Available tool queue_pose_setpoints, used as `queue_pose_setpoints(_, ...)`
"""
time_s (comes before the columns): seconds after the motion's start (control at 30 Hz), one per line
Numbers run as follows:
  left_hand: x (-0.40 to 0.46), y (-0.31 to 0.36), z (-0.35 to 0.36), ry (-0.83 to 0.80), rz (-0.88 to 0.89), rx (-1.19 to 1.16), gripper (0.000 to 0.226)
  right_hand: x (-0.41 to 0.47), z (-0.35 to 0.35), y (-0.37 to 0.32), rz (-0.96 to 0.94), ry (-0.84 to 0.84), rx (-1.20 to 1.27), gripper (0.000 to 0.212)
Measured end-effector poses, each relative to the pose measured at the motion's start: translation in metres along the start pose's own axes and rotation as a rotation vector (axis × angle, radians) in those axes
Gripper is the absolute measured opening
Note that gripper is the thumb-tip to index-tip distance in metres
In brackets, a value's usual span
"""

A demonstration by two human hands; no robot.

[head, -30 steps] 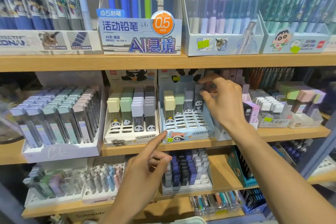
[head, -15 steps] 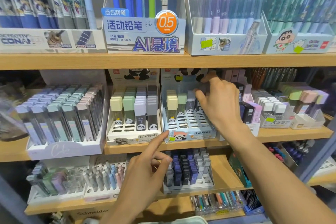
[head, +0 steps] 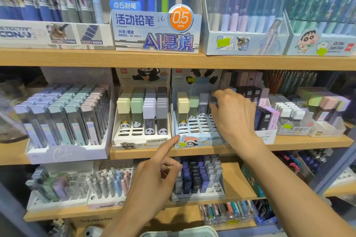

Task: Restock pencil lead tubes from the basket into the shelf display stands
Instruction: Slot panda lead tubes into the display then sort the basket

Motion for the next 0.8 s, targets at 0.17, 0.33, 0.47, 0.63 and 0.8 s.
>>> queue_pose_setpoints(0.17, -0.002, -0.002, 0.002, -0.001, 0.026, 0.028, 0.067, -0.011, 0.002, 0.000, -0.083, 0.013, 0.060, 0.026)
queue_pose_setpoints(0.33, -0.008, 0.005, -0.002, 0.015, 0.121, 0.161, 0.067, -0.061, -0.023, -0.021, -0.238, 0.105, 0.167, 0.065)
queue_pose_setpoints(0.47, -0.024, 0.006, -0.006, -0.018, 0.184, 0.310, 0.047, -0.142, -0.020, -0.048, -0.421, -0.026, 0.432, 0.021)
queue_pose_setpoints(0.63, -0.060, -0.058, 0.033, -0.330, 0.046, 0.527, 0.018, -0.262, 0.088, -0.070, -0.429, -0.754, 0.207, 0.019)
queue_pose_setpoints(0.8, -0.109, -0.179, 0.102, -0.761, -0.356, 0.581, 0.031, -0.348, 0.217, -0.067, -0.087, -1.510, 0.384, 0.036)
Point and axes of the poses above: each hand's wrist, its own x-axis towards the middle knuckle, its own z-axis out of the palm, y = z × x, the point moved 6 cm from there along x, towards the middle knuckle, and after that the axes turned 10 degrees about -y, right-handed, at the moved point
